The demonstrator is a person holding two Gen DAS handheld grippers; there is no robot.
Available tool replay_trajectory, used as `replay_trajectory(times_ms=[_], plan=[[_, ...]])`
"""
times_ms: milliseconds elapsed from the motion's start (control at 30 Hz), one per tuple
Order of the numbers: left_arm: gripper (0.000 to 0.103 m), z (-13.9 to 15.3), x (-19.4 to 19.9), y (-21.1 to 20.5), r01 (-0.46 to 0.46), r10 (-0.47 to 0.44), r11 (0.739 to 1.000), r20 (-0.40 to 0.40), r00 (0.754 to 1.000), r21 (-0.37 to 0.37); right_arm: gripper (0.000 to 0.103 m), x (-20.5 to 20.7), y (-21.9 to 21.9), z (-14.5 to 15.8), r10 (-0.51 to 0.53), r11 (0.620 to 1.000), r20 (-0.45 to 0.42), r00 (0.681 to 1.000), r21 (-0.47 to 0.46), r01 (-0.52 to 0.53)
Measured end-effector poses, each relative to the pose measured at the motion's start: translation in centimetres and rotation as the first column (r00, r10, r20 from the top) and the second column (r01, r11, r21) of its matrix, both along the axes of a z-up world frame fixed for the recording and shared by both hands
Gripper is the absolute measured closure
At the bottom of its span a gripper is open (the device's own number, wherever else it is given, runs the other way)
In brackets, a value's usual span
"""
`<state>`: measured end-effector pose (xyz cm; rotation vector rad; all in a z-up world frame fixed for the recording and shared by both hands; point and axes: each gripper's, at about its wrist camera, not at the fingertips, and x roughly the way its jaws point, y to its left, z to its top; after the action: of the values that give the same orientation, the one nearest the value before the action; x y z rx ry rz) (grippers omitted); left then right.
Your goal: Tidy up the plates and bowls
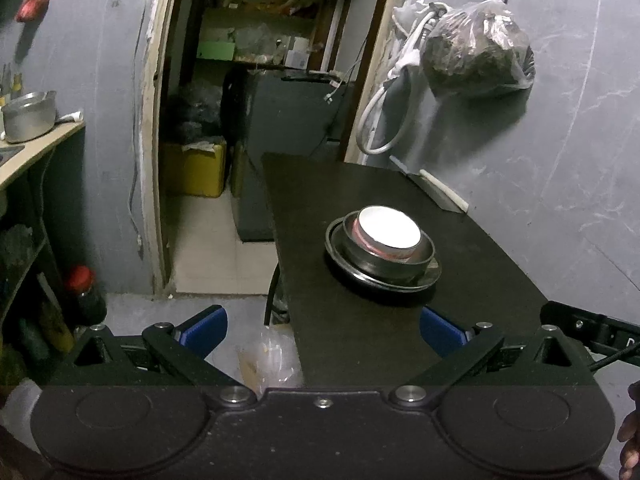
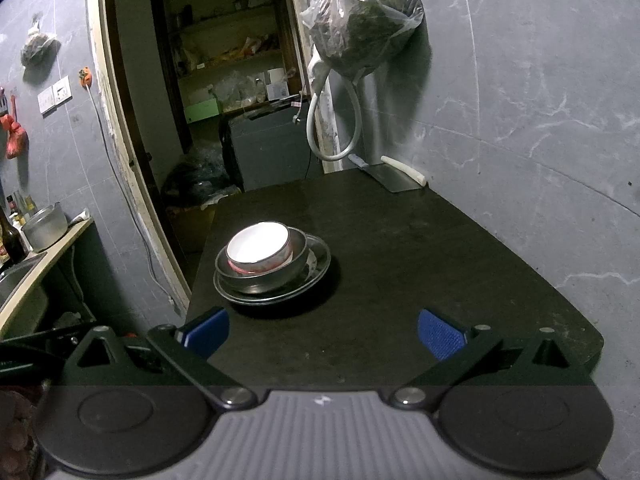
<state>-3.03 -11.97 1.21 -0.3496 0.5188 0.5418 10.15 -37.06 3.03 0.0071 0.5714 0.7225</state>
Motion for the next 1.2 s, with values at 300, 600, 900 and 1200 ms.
replay_trajectory(times_ms=[300,600,900,1200], plan=[[0.001,-0.22,-0.17,0.20,0.016,-0.016,1.000,0.008,1.000,-0.006,0.000,-0.06,0.31,0.04,-0.006,1.000,0.000,1.000,-0.008,0.006],[0.001,-0.18,-0.13,0.21,0.031,-0.031,1.000,0.013,0.999,-0.002,0.000,-0.01,0.47,0.04,-0.015,1.000,0.003,1.000,-0.009,0.015],[0.001,-0.21,0.09,0.35,0.007,-0.007,1.000,-0.024,1.000,-0.010,0.000,-0.10,0.48,0.02,-0.010,1.000,-0.003,1.000,-0.007,0.010],[0.001,-0.61,-0.45,0.67,0.014,-0.015,0.999,-0.013,1.000,-0.045,0.000,-0.24,0.56,0.09,-0.007,1.000,-0.001,1.000,-0.009,0.007]])
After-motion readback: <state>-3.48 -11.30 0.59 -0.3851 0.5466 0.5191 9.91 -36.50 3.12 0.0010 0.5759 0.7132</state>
